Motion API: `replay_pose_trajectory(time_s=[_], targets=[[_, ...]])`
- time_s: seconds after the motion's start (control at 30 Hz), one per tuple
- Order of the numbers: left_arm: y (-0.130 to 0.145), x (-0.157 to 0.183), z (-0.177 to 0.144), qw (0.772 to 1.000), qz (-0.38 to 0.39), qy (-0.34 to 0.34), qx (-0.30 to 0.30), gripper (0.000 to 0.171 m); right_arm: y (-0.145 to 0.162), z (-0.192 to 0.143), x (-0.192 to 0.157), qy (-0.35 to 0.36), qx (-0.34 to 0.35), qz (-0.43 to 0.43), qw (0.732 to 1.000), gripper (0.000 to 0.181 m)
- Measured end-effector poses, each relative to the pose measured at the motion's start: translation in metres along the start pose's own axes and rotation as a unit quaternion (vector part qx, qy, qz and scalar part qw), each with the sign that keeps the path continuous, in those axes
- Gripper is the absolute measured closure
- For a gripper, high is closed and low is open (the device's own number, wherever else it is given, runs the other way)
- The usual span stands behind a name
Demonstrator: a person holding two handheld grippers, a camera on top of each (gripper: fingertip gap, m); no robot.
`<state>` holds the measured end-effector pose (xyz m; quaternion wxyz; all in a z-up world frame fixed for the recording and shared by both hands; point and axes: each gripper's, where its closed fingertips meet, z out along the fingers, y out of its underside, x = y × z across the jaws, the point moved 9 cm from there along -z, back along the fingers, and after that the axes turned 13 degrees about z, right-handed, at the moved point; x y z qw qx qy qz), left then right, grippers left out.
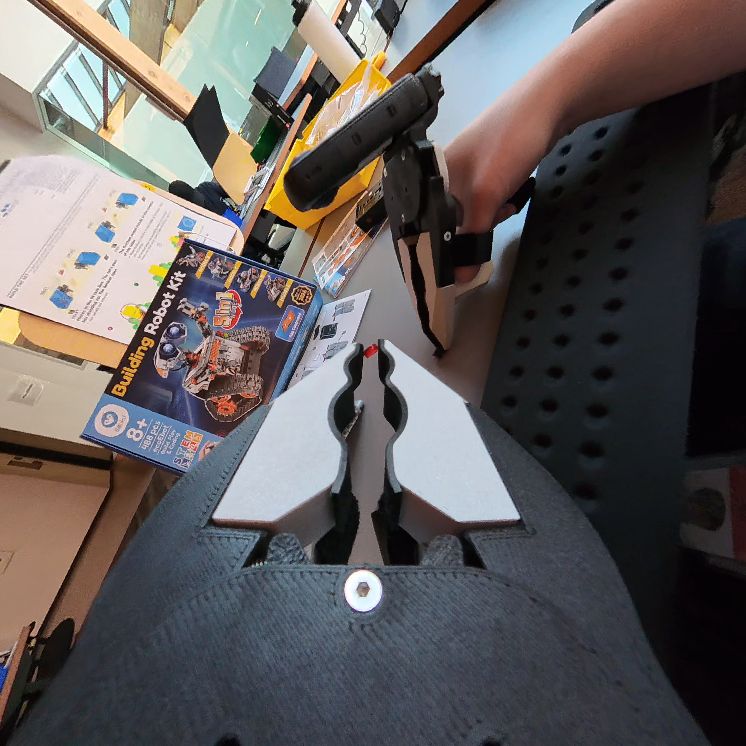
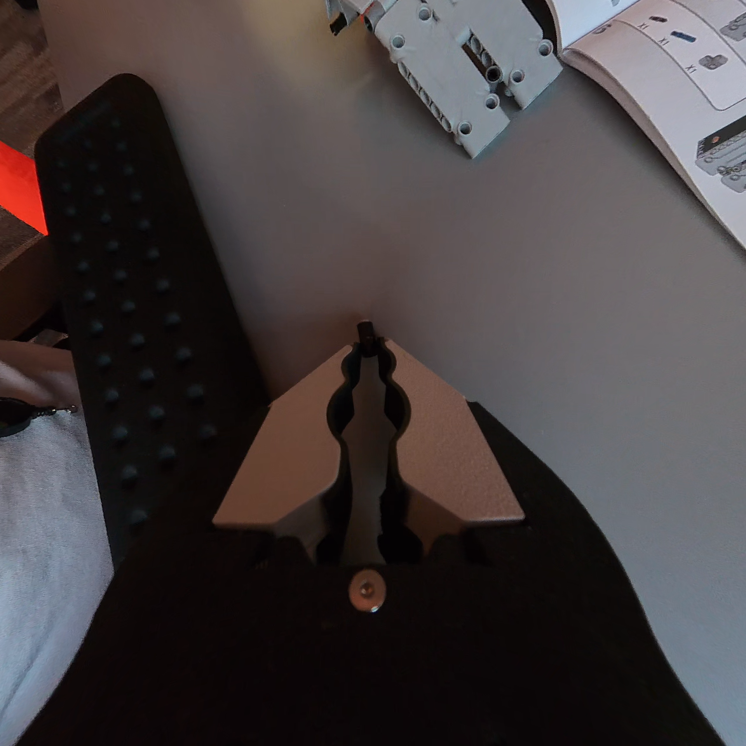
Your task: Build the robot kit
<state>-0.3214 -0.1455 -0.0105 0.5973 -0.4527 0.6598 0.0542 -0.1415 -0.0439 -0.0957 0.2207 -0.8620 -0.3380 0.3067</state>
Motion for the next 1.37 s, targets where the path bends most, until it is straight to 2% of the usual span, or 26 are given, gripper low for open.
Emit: replay_pose_trajectory(time_s=[0.17,0.33,0.5,0.7,0.83,0.93,0.97,1.03,1.1,1.13,1.23,1.37], targets=[[-0.006,-0.003,-0.008,0.999,-0.014,-0.01,0.035,0.166,0.002,0.0,0.001,-0.001,0.002,-0.005,1.0,0.171],[-0.021,-0.011,-0.028,0.989,-0.048,-0.048,0.133,0.166,0.001,-0.003,-0.003,0.031,0.023,-0.05,0.998,0.173],[-0.033,-0.015,-0.048,0.971,-0.059,-0.051,0.224,0.167,0.005,0.001,-0.009,0.047,0.014,-0.092,0.995,0.173],[-0.036,-0.014,-0.052,0.97,-0.04,-0.052,0.235,0.167,0.003,-0.005,-0.022,0.052,0.059,-0.136,0.988,0.174],[-0.038,-0.014,-0.05,0.97,-0.049,-0.048,0.234,0.167,0.007,0.0,-0.017,0.073,0.022,-0.129,0.989,0.17],[-0.039,-0.016,-0.049,0.972,-0.044,-0.06,0.223,0.167,0.001,-0.01,-0.03,0.073,0.074,-0.145,0.984,0.16],[-0.039,-0.015,-0.049,0.974,-0.035,-0.067,0.213,0.167,-0.002,-0.018,-0.043,0.038,0.106,-0.143,0.983,0.16],[-0.04,-0.012,-0.046,0.98,-0.005,-0.07,0.188,0.167,-0.011,-0.041,-0.078,-0.119,0.185,-0.1,0.97,0.16],[-0.042,-0.008,-0.043,0.982,0.017,-0.068,0.176,0.167,-0.018,-0.067,-0.107,-0.309,0.253,-0.04,0.916,0.161],[-0.043,-0.007,-0.042,0.982,0.022,-0.067,0.174,0.167,-0.019,-0.075,-0.113,-0.365,0.26,-0.013,0.894,0.164],[-0.045,-0.007,-0.04,0.982,0.025,-0.07,0.173,0.167,-0.018,-0.077,-0.117,-0.397,0.234,0.01,0.888,0.164],[-0.045,-0.007,-0.04,0.982,0.023,-0.065,0.174,0.166,-0.017,-0.082,-0.118,-0.474,0.224,0.068,0.849,0.169]])
